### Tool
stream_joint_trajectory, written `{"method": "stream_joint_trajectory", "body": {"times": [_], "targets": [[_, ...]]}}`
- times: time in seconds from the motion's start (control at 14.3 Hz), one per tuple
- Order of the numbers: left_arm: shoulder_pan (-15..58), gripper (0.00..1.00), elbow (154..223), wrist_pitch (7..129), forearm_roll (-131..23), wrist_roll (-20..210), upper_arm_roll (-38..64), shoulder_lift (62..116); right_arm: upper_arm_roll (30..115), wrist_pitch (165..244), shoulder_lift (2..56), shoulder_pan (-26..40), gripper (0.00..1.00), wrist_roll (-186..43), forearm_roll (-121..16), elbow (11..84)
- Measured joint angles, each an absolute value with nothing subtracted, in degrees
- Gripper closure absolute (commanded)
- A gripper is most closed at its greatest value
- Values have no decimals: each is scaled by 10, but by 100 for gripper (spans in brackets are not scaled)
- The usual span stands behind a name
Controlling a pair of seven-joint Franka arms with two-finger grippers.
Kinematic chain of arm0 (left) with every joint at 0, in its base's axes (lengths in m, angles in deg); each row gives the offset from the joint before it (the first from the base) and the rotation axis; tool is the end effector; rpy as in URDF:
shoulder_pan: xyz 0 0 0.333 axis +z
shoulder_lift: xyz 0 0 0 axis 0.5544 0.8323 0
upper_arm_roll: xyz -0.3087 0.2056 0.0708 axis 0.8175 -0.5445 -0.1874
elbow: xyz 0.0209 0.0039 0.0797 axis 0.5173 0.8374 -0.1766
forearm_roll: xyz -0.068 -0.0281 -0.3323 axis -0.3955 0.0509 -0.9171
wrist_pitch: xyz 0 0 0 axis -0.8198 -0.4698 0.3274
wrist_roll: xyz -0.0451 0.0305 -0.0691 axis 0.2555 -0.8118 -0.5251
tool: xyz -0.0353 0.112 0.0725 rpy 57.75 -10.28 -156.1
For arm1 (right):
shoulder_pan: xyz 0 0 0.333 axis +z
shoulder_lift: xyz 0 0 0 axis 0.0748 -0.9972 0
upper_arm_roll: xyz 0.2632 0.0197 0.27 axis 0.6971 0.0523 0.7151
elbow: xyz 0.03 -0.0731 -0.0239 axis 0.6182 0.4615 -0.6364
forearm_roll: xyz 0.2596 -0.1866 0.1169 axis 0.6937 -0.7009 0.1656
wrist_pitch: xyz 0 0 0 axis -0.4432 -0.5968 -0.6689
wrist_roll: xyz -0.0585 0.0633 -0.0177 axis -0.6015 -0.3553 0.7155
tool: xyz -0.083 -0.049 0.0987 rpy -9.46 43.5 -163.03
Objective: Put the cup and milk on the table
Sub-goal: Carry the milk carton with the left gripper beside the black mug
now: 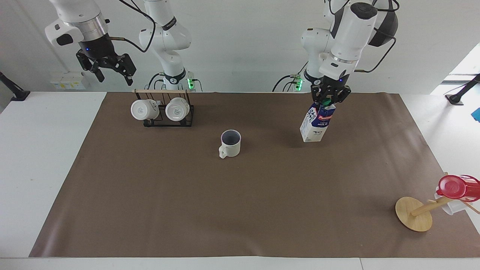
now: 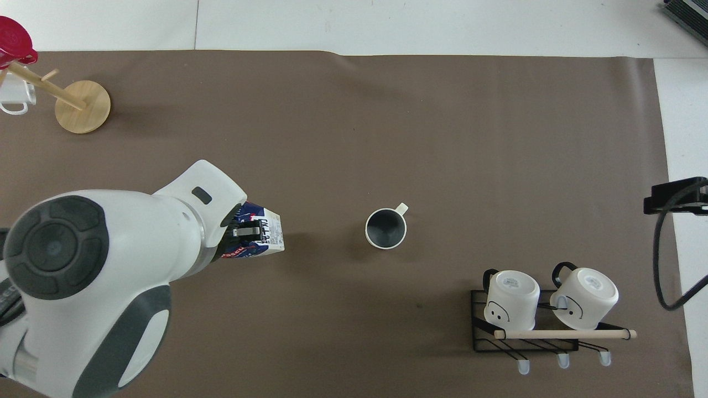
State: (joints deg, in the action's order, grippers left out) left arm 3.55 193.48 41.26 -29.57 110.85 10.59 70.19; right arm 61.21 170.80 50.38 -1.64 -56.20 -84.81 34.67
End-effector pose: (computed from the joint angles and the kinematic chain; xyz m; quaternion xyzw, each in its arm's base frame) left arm 0.4016 -0.2366 0.5874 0.9983 0.0107 0.0471 0.0340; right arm 0.4490 -0.0208 0.6936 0.9968 -0.0791 -0.0045 0.0130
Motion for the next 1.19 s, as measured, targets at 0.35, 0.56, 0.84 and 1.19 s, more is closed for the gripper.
{"method": "stream_joint_trajectory", "body": {"times": [0.35,0.56,0.84,1.19], "targets": [[-22,68,1908,444,-268,1195,111,771,612,1708,505,-16,0,-562,-848,347],[-24,68,1907,484,-258,1208,111,808,615,1708,505,-15,0,-562,-848,347],[-28,68,1904,517,-257,1218,111,833,618,1708,505,-15,0,-562,-848,347],[-40,68,1904,527,-256,1225,112,838,616,1708,505,-16,0,-562,-848,347]]}}
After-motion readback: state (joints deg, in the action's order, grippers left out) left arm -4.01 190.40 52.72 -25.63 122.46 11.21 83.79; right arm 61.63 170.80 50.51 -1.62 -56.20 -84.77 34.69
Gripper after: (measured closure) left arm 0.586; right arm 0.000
